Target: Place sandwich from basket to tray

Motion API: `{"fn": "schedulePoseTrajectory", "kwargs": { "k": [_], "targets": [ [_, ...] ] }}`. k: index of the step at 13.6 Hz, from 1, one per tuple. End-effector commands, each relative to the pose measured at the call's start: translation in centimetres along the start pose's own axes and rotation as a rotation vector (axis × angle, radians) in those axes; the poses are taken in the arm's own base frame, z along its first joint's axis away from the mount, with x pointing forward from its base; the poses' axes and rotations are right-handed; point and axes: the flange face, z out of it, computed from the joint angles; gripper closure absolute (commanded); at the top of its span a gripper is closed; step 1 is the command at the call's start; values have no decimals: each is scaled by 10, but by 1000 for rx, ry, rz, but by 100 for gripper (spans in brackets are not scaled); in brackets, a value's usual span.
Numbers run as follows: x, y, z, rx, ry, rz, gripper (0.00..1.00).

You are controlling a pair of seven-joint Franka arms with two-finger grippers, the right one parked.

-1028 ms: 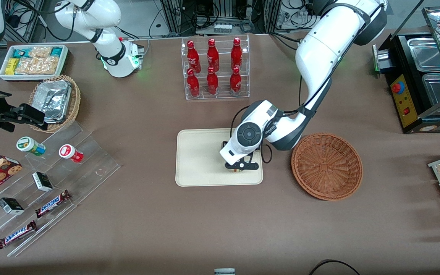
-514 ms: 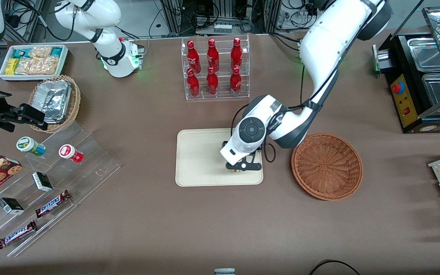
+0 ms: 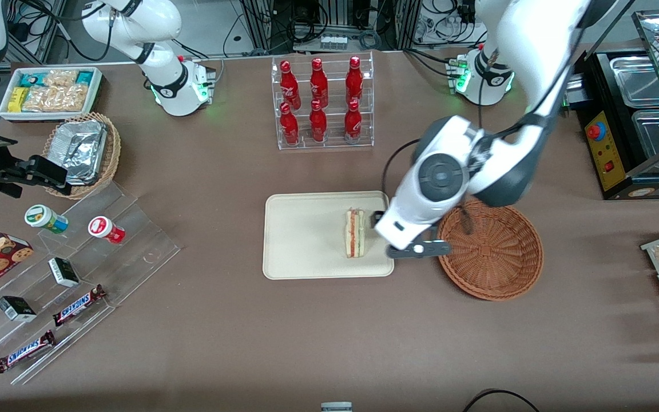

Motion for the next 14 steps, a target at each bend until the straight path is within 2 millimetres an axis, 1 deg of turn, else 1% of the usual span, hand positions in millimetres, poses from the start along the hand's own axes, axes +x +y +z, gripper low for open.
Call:
{"fn": "schedulePoseTrajectory", "kwargs": {
  "k": [1, 2, 3, 5, 7, 8, 10, 12, 14],
  "targets": [
    [1, -50, -37, 21, -11, 11, 0],
    [1, -67, -47, 34, -20, 3, 0],
    [-2, -78, -60, 41, -19, -2, 0],
    [3, -116, -76, 51, -33, -49, 0],
    [0, -149, -98, 58, -36, -45, 0],
    [-4, -168, -112, 63, -37, -22, 0],
    [-10, -204, -132, 70, -43, -8, 0],
    [-18, -230, -146, 85, -62, 16, 0],
    [-25, -264, -160, 92, -69, 8, 0]
  ]
}}
